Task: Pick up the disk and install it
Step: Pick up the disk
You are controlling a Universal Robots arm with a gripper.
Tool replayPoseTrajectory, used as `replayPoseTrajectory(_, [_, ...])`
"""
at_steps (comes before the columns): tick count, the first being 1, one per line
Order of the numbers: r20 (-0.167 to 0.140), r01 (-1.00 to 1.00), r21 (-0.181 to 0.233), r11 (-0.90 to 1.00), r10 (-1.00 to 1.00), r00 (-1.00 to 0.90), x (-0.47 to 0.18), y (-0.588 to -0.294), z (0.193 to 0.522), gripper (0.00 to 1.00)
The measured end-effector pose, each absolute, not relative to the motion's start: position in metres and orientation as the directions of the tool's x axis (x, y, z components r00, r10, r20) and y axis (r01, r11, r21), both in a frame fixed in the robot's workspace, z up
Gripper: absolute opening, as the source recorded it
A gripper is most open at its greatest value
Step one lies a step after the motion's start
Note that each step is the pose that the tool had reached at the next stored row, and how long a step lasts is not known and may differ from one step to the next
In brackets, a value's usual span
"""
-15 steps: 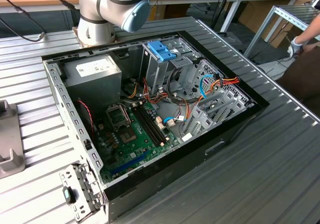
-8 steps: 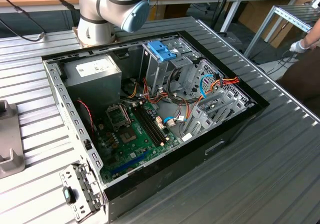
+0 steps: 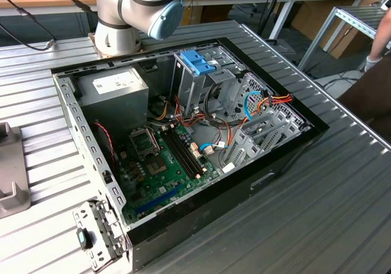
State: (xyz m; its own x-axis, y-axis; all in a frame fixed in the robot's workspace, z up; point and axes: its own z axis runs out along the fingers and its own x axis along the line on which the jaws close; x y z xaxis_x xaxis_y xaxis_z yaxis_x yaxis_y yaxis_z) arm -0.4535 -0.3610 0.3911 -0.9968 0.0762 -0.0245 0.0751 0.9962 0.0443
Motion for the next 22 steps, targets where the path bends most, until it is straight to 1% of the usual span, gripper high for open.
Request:
replayPoseTrajectory(7, [-0.025,0.071,0.044,0.996,0.072,-0.997,-0.4536,-0.3607,0.391,0.1])
replayPoseTrajectory(22, [-0.024,-0.069,0.044,0.997,-0.068,-0.997,-0.4535,-0.3604,0.3911,0.1])
